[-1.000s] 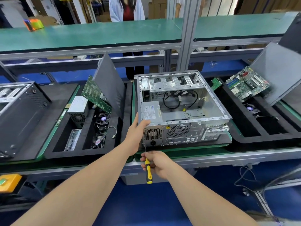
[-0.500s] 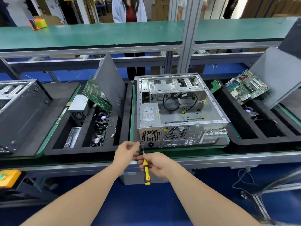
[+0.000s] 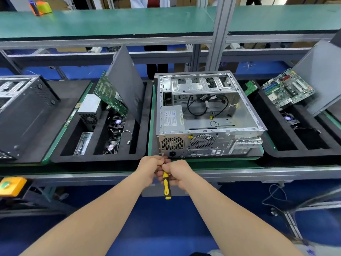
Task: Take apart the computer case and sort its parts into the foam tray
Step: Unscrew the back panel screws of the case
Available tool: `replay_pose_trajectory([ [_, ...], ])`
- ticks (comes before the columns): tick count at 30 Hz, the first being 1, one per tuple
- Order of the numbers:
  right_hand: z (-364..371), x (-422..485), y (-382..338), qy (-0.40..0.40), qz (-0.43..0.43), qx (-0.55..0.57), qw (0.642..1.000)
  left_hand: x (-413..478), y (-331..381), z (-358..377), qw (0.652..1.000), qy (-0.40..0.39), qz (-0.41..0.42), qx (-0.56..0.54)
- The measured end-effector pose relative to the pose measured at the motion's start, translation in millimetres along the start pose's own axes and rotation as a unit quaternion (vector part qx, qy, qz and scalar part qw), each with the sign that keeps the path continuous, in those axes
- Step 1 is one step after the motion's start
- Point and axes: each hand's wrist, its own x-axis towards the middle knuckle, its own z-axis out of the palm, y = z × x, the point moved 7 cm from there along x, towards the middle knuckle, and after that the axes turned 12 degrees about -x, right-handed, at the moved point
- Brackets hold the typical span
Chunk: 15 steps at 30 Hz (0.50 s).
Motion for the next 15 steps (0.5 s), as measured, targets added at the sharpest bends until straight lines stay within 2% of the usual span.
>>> replay_pose_trajectory([
  [9,-10.9,4.1,-7.5,0.114,-0.007,-0.091,0.989,-1.8,-1.1,1.4,1.0,0.0,-0.006,-0.018],
  [15,-3.8,-2.4,0.0,0.067,-0.025,-0.029,0.997,-2.1,3.1,3.6,1.0,0.011,0.018,-0.017],
])
